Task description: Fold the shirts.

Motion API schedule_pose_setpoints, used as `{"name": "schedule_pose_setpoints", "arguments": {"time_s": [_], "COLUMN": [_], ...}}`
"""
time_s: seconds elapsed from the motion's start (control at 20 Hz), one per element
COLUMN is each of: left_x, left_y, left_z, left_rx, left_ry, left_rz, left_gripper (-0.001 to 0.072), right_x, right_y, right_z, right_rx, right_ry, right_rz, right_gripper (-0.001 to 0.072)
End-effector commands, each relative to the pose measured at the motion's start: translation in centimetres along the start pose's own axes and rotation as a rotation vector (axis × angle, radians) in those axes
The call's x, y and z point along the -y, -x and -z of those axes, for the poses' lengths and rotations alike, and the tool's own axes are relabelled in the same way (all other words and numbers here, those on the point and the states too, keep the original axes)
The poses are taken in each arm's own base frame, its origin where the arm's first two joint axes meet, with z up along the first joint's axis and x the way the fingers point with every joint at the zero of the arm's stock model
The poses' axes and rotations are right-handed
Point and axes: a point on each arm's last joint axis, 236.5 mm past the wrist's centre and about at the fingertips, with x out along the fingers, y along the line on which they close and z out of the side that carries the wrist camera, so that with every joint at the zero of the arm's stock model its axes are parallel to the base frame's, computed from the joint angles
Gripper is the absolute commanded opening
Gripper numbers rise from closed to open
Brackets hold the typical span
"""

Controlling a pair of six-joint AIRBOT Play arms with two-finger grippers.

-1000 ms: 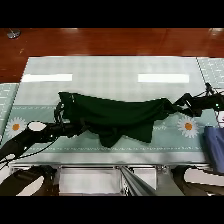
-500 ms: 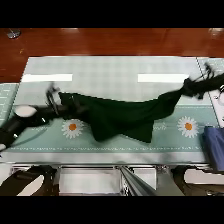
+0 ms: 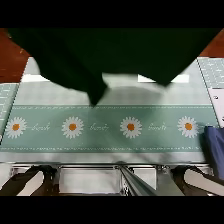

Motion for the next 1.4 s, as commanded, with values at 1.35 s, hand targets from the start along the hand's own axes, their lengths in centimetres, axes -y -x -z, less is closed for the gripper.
{"name": "schedule_pose_setpoints", "arguments": {"time_s": [1.35], "left_x": [-20.4], "left_y": [2.8], "left_z": [17.3], "left_rx": [-0.531], "left_ry": [0.017], "left_rz": [-0.607], "left_gripper": [0.0023], "right_x": [0.3], "right_y": [-3.4], "right_z": [16.5], "right_rx": [-0.286], "right_ry": [-0.119], "right_rz": [-0.193], "right_gripper": [0.0029]}}
